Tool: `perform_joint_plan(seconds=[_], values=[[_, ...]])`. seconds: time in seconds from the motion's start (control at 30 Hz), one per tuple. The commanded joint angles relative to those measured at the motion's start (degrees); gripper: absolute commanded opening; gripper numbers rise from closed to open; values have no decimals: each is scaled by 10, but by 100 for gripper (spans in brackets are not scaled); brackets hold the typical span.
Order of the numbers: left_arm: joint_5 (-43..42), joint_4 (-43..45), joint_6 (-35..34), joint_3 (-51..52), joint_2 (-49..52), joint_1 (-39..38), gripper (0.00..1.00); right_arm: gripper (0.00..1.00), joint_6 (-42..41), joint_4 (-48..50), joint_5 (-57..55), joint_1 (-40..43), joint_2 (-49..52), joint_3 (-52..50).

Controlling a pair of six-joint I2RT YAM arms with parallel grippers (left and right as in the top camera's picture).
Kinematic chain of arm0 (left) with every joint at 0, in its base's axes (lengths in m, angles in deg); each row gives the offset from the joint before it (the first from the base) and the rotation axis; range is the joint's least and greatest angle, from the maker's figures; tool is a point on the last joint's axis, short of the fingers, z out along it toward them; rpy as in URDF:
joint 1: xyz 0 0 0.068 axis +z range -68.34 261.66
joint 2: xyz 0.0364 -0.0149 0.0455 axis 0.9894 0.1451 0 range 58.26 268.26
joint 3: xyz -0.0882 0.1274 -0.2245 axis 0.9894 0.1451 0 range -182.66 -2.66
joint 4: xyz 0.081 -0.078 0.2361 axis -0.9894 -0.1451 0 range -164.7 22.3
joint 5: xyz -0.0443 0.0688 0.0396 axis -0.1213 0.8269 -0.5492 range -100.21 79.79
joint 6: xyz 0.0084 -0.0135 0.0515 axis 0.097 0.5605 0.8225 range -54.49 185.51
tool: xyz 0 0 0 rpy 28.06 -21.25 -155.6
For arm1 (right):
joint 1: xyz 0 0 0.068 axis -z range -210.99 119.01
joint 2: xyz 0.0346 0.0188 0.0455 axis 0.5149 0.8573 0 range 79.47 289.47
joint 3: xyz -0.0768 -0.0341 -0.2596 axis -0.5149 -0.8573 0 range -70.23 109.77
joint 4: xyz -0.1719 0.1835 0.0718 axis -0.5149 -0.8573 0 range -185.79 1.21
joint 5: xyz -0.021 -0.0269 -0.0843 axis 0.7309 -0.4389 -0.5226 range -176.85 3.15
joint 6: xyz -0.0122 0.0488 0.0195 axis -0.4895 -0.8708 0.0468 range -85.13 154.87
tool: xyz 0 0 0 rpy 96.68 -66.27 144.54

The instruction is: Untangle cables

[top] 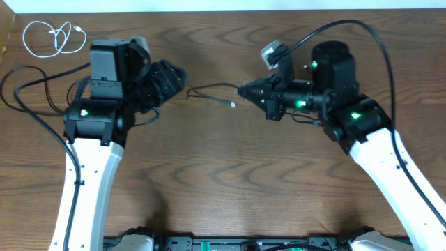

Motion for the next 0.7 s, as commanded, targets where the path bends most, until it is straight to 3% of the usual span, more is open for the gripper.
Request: perform_joint_plan(seconds=[0.0, 0.13, 0.23, 0.3, 0.53, 0.67], values=[[-19, 2, 27, -1, 1, -28, 49, 1, -99, 16, -68, 3, -25, 11], [-25, 20, -40, -1, 0, -49, 49, 1, -165, 19, -136, 3, -31, 11], [-25, 39, -181, -1, -4, -48, 45, 2, -188, 10, -177, 3, -31, 11], [-25, 54, -231, -1, -7, -48, 41, 1, -204, 5, -200, 3, -31, 11], [-90, 104, -283, -1, -11, -57, 41, 2, -289, 27, -215, 3, -31, 11], [-89, 101, -264, -1, -8, -77, 41, 1, -370, 82, -215, 3, -31, 11]])
